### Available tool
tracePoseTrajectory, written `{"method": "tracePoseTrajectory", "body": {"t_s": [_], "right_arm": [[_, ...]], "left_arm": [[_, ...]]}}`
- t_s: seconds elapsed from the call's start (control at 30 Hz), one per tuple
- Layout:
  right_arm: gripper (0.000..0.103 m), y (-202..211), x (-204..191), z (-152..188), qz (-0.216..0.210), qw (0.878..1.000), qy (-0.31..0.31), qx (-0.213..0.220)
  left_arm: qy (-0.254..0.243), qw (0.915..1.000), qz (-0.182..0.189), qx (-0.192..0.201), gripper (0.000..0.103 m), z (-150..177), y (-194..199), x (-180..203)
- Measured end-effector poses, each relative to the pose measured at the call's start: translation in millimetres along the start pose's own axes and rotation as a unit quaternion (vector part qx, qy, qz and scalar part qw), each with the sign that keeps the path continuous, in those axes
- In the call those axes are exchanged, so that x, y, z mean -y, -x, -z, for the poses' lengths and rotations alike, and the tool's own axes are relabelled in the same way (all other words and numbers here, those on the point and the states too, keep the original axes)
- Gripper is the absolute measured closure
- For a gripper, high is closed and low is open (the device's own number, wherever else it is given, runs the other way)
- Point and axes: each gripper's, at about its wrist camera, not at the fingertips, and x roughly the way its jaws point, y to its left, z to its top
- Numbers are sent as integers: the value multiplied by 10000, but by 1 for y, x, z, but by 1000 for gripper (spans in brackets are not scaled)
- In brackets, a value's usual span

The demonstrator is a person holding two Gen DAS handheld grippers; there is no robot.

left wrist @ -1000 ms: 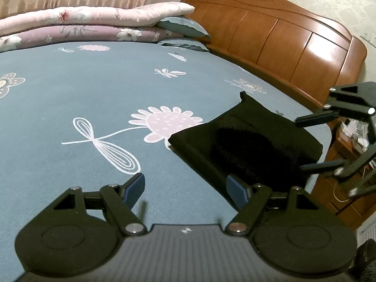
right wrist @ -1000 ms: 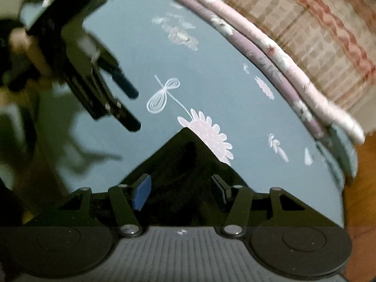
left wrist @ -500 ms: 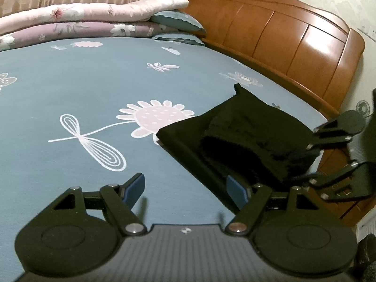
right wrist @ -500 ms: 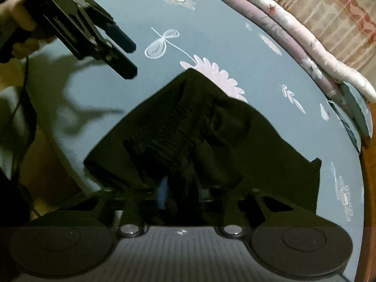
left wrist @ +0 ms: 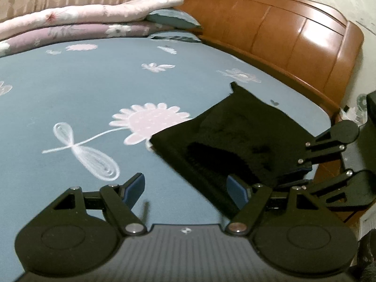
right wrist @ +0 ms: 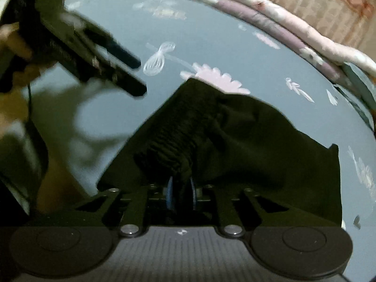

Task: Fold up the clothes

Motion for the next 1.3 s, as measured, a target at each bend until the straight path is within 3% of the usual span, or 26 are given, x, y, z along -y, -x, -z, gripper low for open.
{"method": "tracePoseTrajectory", "body": {"t_s": [0.17, 0.3, 0.33, 0.43, 0.5, 0.6, 0.73, 1.1, 1.3], "right_arm": [[76, 48, 26, 28, 498, 9941, -878, 403], [76, 69, 57, 72, 1303, 9723, -1907, 363], [71, 72, 62, 82, 1499, 9662, -2071, 328], [60, 79, 72, 114, 2075, 9479, -2414, 149], [59, 79, 75, 130, 2281, 9421, -2456, 6], [50, 76, 75, 148, 2684, 9355, -2291, -175], [48, 67, 80, 162, 3075, 9343, -1779, -293], [32, 26, 91, 150, 3476, 9374, -233, 38], [32, 15, 86, 148, 3578, 9328, 415, 123]], "left_arm": [[-364, 9981, 436, 242, 26, -24, -6, 26], [-712, 9922, 961, 348, 26, -44, -33, 59], [-772, 9910, 1045, 316, 26, -47, -42, 66], [-847, 9918, 957, -19, 26, -46, -74, 77], [-886, 9938, 619, -271, 32, -38, -91, 71], [-862, 9936, 627, -361, 31, -35, -92, 63], [-703, 9950, 591, -388, 32, -49, -84, 74], [-973, 9910, 842, -359, 31, -78, -111, 140], [-1041, 9903, 800, -450, 31, -79, -121, 154]]}}
